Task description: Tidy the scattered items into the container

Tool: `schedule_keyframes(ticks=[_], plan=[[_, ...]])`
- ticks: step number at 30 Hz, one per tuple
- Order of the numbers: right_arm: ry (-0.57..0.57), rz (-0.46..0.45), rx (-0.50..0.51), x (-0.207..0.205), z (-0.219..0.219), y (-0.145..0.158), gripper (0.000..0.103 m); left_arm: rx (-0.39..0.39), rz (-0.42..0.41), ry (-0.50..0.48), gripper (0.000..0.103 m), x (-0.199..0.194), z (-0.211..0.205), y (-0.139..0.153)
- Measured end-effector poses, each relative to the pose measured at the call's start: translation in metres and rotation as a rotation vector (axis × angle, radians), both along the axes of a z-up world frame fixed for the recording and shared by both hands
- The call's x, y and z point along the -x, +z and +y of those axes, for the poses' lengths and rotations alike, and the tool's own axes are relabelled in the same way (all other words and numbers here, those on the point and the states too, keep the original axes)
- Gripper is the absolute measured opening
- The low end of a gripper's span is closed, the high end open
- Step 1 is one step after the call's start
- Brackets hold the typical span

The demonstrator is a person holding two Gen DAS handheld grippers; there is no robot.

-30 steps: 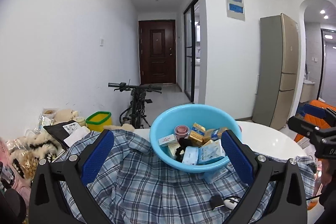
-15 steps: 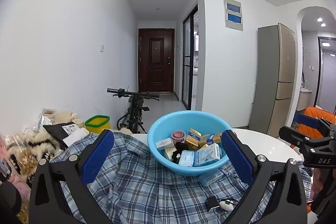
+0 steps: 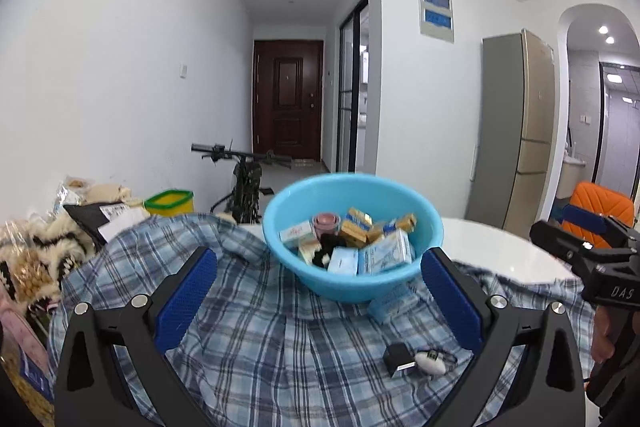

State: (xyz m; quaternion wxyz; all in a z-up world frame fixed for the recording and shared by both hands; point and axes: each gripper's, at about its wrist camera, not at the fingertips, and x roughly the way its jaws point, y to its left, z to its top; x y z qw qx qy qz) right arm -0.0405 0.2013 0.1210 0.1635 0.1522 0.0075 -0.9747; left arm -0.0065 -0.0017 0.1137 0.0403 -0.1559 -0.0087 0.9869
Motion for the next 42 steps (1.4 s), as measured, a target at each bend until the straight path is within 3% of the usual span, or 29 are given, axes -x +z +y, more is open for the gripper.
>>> schedule_keyframes(ticks=[9,20,31,35,40,42], plan=[[-0.026,-0.098,-0.003,0.001,0.009,-0.044,0.103,-0.001,-0.082,-0.004,0.103,0.002,0.005,-0.043],[-0.011,-0.221,-0.049,-0.006,0.008,-0.089,0.103,-0.024,-0.266,-0.034,0.103,0.004,0.012,-0.098],[-0.005,-0.295,-0.073,-0.008,0.006,-0.103,0.103,-0.011,-0.347,-0.039,0.103,-0.002,0.015,-0.123],[0.025,-0.360,-0.129,-0.012,-0.003,-0.111,0.103,-0.017,-0.411,-0.060,0.103,-0.004,0.016,-0.128],[0.080,-0.394,-0.178,-0.018,-0.015,-0.121,0.103,-0.011,-0.546,-0.106,0.103,0.000,0.021,-0.143],[0.092,-0.395,-0.195,-0.017,-0.019,-0.123,0.103,-0.007,-0.562,-0.118,0.103,0.000,0.023,-0.146]])
